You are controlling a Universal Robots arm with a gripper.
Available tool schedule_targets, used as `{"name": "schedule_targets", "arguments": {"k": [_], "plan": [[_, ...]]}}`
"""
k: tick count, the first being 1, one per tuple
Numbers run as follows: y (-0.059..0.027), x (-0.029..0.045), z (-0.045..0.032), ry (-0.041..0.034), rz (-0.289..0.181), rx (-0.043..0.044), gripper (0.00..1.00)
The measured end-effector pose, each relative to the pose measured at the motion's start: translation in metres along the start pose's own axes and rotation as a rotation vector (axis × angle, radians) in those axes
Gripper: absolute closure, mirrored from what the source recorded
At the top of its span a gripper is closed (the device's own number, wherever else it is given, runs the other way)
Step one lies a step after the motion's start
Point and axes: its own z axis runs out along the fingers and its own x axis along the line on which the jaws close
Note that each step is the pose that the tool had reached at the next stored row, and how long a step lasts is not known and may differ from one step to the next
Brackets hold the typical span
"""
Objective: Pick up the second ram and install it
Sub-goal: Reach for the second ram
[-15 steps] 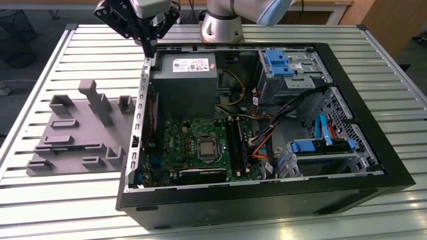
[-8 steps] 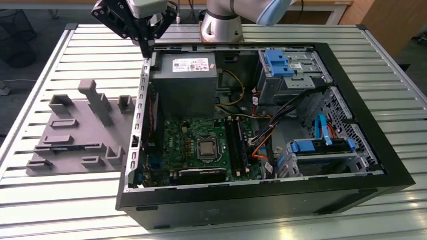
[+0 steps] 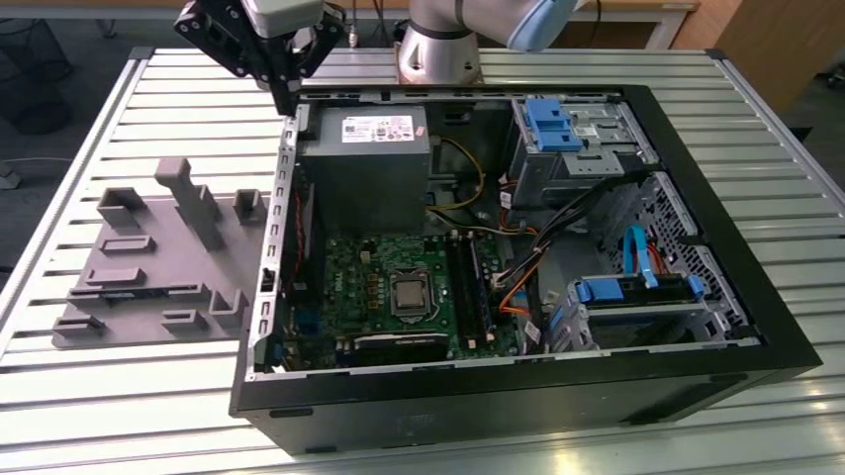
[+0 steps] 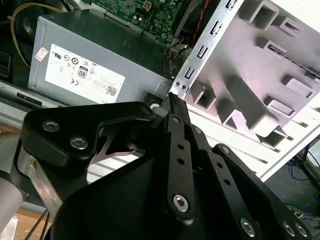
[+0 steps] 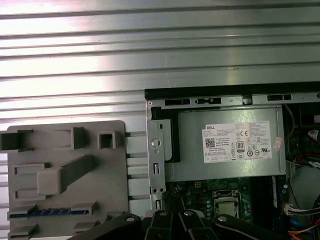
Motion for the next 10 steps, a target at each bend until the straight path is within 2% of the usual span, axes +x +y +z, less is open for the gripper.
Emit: {"name": "schedule_targets", "arguments": {"k": [10], "plan": [[-0.0009,0.0103,0.0003,0.0000,0.000,0.0000,0.89]]}}
